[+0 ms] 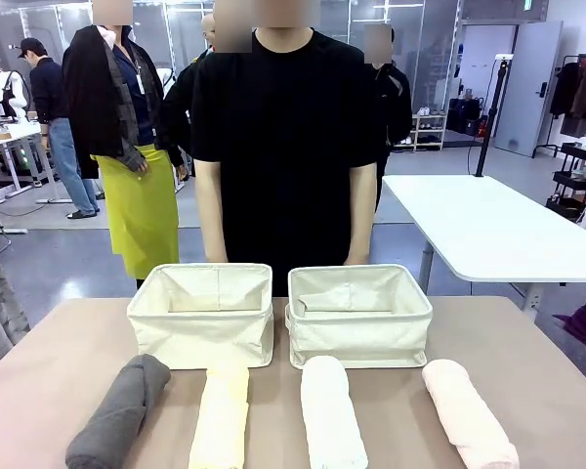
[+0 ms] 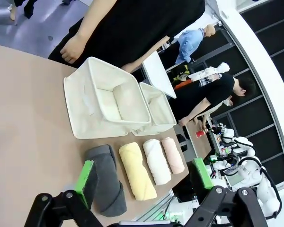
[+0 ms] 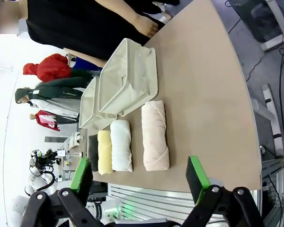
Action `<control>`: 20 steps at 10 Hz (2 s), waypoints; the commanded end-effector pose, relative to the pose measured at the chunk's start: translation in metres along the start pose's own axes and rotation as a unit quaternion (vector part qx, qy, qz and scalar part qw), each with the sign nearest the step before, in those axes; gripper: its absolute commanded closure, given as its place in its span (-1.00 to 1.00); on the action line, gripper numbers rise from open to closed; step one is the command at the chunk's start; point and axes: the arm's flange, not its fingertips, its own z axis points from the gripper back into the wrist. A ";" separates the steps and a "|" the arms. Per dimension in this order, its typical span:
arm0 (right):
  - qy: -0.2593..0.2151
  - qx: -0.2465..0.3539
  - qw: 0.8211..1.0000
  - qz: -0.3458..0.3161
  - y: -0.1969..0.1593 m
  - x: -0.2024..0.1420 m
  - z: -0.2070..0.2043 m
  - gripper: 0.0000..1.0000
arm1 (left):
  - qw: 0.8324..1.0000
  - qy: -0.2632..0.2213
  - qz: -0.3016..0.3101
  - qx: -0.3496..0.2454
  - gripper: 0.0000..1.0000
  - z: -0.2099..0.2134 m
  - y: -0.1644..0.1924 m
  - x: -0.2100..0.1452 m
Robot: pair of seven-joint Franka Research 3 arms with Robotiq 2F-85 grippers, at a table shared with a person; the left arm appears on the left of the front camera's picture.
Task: Divide the towels into two baskets.
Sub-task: Pick up one hotel-folded towel and place it in the Fabric basket indicated by the person.
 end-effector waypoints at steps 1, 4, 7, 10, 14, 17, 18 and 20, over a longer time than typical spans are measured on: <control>0.000 0.005 1.000 0.003 0.003 -0.001 0.000 -1.00 | 1.000 -0.004 -0.003 -0.010 -1.00 0.003 -0.001 0.001; 0.000 0.005 1.000 0.003 0.003 -0.001 0.000 -1.00 | 1.000 -0.004 -0.003 -0.010 -1.00 0.003 -0.001 0.001; 0.000 0.005 1.000 0.003 0.003 -0.001 0.000 -1.00 | 1.000 -0.004 -0.003 -0.010 -1.00 0.003 -0.001 0.001; 0.000 0.005 1.000 0.003 0.003 -0.001 0.000 -1.00 | 1.000 -0.004 -0.003 -0.010 -1.00 0.003 -0.001 0.001; 0.000 0.005 1.000 0.003 0.003 -0.001 0.000 -1.00 | 1.000 -0.004 -0.003 -0.010 -1.00 0.003 -0.001 0.001; 0.000 0.005 1.000 0.003 0.003 -0.001 0.000 -1.00 | 1.000 -0.004 -0.003 -0.010 -1.00 0.003 -0.001 0.001; 0.000 0.005 1.000 0.003 0.003 -0.001 0.000 -1.00 | 1.000 -0.004 -0.003 -0.010 -1.00 0.003 -0.001 0.001; 0.014 -0.018 1.000 0.011 0.020 0.004 -0.016 -1.00 | 1.000 -0.004 -0.003 -0.010 -1.00 0.003 -0.001 0.001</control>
